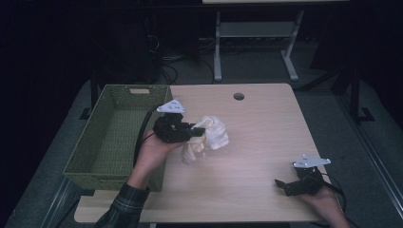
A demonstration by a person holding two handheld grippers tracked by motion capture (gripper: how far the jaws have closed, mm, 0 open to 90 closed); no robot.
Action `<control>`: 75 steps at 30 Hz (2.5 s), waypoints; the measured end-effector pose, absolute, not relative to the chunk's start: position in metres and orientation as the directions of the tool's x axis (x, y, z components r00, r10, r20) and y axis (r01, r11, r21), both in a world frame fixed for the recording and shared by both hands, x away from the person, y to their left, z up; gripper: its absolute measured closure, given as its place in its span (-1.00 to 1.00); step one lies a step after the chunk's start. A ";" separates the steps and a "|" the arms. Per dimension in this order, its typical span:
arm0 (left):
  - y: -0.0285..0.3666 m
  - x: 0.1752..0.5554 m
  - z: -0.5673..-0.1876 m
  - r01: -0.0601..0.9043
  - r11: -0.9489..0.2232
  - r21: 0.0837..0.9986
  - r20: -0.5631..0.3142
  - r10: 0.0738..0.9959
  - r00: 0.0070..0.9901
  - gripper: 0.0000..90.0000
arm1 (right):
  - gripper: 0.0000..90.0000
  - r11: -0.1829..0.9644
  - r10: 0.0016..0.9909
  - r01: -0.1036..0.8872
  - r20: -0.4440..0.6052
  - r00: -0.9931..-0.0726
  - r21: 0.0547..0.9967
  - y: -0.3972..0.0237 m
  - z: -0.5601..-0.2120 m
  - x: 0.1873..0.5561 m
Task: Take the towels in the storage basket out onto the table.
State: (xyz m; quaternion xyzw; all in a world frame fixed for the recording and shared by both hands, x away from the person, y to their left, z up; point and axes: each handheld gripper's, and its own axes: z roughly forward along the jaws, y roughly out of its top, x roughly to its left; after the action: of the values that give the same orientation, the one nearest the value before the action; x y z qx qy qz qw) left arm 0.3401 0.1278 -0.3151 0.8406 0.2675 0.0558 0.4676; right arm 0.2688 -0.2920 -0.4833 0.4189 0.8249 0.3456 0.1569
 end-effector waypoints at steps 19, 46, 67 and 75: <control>0.061 0.335 -0.380 0.434 -0.513 0.740 -0.184 0.467 0.865 0.71 | -0.99 0.412 0.797 0.581 0.031 -0.603 0.701 -0.292 -0.483 0.269; 0.016 0.330 -0.437 0.410 -0.572 0.710 -0.163 0.432 0.887 0.00 | -0.99 0.412 0.797 0.582 0.031 -0.603 0.701 -0.292 -0.483 0.269; 0.087 0.321 -0.424 0.395 -0.545 0.740 -0.123 0.467 0.876 -0.12 | -0.09 0.407 0.712 0.512 0.089 -0.697 0.756 -0.277 -0.462 0.256; 0.074 0.315 -0.428 0.358 -0.564 0.745 -0.112 0.423 0.899 -0.12 | 0.16 0.424 0.638 0.465 0.109 -0.763 0.777 -0.248 -0.451 0.248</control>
State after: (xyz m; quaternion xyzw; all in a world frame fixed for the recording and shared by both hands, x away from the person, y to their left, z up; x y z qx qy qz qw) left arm 0.3152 0.0744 -0.4282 0.8833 0.2208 0.0396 0.4116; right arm 0.2480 -0.2479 -0.4513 0.3291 0.8378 0.4237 0.1016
